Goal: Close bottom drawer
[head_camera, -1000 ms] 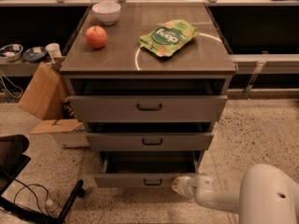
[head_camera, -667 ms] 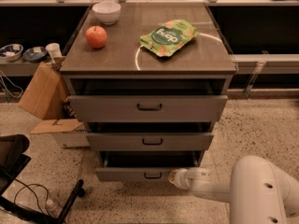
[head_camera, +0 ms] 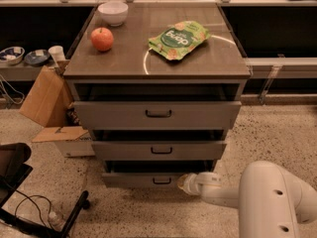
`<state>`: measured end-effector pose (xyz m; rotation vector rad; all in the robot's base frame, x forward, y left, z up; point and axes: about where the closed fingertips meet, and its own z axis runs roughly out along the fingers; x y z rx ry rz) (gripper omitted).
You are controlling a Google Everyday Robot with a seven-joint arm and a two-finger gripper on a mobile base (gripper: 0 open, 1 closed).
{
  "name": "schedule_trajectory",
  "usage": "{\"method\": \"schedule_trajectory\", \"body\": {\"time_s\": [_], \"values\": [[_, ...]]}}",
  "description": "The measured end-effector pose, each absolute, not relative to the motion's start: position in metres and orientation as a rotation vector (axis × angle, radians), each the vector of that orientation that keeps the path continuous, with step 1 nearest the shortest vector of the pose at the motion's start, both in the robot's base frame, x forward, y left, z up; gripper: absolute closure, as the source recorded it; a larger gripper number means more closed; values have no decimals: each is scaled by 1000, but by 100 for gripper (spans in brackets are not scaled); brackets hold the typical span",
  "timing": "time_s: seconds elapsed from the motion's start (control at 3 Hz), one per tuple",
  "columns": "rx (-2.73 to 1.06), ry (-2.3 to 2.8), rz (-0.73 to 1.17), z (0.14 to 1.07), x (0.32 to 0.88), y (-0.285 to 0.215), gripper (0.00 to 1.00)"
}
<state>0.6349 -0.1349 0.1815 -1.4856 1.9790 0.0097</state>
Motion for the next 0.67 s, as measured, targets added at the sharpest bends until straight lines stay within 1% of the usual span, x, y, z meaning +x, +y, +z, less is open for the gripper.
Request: {"method": "schedule_trajectory", "body": {"time_s": [0.33, 0.67], "values": [[-1486, 1979, 10, 181, 635, -135, 60], [-1486, 1979, 10, 181, 635, -135, 38]]}}
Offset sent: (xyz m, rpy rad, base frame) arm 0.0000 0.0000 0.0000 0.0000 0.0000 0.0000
